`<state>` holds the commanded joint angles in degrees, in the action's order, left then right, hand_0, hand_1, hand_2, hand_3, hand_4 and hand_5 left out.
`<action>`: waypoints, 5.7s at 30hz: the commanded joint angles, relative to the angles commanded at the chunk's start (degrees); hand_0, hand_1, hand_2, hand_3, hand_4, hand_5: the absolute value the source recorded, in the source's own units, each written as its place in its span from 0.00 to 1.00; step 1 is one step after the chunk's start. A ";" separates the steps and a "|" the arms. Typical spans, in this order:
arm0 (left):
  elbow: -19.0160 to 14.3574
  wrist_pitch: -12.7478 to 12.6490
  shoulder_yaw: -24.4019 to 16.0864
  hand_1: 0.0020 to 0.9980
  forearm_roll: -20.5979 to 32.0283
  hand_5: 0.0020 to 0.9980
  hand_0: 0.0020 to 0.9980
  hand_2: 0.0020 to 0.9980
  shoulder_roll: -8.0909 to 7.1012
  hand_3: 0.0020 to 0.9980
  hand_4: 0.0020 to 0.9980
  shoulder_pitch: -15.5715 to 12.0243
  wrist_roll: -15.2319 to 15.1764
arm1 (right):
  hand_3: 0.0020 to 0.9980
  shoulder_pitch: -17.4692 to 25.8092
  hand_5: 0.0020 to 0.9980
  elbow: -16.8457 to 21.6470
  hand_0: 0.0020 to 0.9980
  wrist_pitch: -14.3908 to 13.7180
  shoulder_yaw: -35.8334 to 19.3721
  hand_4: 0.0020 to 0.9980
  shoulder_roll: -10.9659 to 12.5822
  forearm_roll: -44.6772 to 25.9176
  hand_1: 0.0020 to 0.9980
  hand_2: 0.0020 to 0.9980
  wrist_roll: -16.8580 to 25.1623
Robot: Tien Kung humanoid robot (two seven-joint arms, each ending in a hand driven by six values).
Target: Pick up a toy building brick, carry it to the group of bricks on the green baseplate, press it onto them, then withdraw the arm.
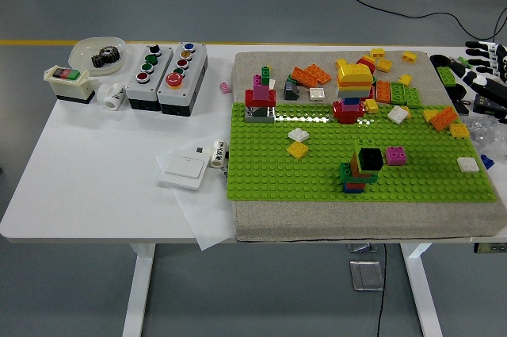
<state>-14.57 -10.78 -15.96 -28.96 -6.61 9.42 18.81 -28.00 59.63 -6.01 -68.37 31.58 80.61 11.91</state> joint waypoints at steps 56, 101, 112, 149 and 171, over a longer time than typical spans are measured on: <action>0.03 0.17 -0.81 0.57 -0.55 0.72 0.50 0.64 0.40 0.60 0.64 -0.18 0.30 | 0.62 -14.19 0.16 -15.18 0.61 6.71 28.80 0.95 -4.62 23.36 0.60 0.63 4.39; 0.10 0.30 -0.42 0.57 -0.25 0.71 0.50 0.64 0.28 0.60 0.64 0.58 -0.04 | 0.53 -15.49 0.27 -21.94 0.46 6.29 30.18 0.83 -7.90 19.29 0.49 0.54 4.17; 0.09 0.34 -0.51 0.57 -0.47 0.71 0.50 0.64 0.29 0.60 0.64 0.61 0.02 | 0.52 -15.37 0.30 -22.22 0.42 6.17 31.19 0.80 -7.73 19.01 0.47 0.52 4.05; 0.00 0.28 -0.47 0.56 -0.62 0.71 0.50 0.63 0.19 0.60 0.64 0.89 0.03 | 0.49 -15.09 0.35 -21.16 0.31 3.21 30.05 0.69 -6.76 16.43 0.40 0.48 6.52; 0.00 0.32 -1.29 0.57 -1.68 0.71 0.50 0.63 0.25 0.60 0.64 0.38 0.38 | 0.49 -11.23 0.35 -7.34 0.32 0.91 16.07 0.66 -1.57 17.78 0.40 0.48 7.54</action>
<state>-14.57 -10.46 -17.25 -30.64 -6.35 9.80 19.19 -39.23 52.29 -5.10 -52.30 30.01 98.38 19.46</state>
